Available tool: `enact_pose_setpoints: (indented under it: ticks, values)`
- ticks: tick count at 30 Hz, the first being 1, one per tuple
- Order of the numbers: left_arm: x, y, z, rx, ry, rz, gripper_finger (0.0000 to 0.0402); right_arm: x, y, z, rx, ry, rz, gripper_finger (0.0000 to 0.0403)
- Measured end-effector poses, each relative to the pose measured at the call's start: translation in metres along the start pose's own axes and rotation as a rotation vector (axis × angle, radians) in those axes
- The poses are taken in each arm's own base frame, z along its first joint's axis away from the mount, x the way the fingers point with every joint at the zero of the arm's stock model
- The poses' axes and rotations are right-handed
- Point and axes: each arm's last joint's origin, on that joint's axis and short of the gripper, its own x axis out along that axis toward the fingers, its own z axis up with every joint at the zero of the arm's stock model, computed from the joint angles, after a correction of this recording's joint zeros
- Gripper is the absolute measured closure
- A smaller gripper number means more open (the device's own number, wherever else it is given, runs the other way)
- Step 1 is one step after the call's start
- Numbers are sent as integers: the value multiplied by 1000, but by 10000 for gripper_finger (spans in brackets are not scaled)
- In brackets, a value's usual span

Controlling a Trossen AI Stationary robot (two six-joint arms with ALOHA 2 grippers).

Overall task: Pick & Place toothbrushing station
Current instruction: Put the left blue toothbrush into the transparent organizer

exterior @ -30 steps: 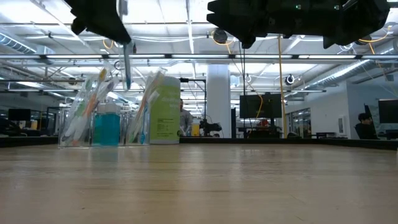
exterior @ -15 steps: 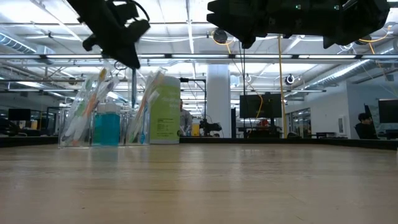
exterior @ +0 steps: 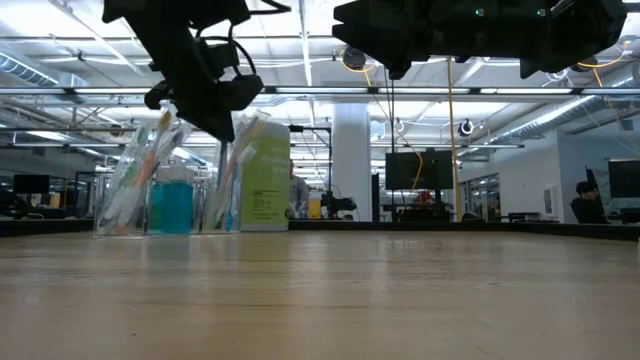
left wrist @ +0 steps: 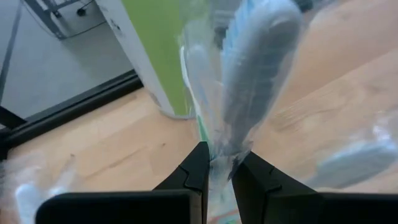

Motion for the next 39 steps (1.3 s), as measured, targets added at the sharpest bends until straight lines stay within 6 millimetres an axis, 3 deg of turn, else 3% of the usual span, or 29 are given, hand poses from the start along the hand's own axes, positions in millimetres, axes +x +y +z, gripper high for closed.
enact_pose_setpoints:
  ticks: [8, 17, 25, 32, 39]
  values:
    - [17, -2, -10, 27, 122, 10, 355, 0, 0, 0, 0, 2, 0, 252]
    - [27, 4, -9, 30, 161, 41, 352, 0, 0, 0, 0, 2, 0, 254]
    - [28, 5, -8, 119, 171, 33, 281, 0, 0, 0, 0, 2, 0, 254]
    - [21, 9, -4, 105, 199, -14, 229, 0, 0, 0, -1, 3, 0, 250]
    - [-5, 26, 14, 43, 195, -147, 225, 0, 0, 0, 0, 3, 0, 251]
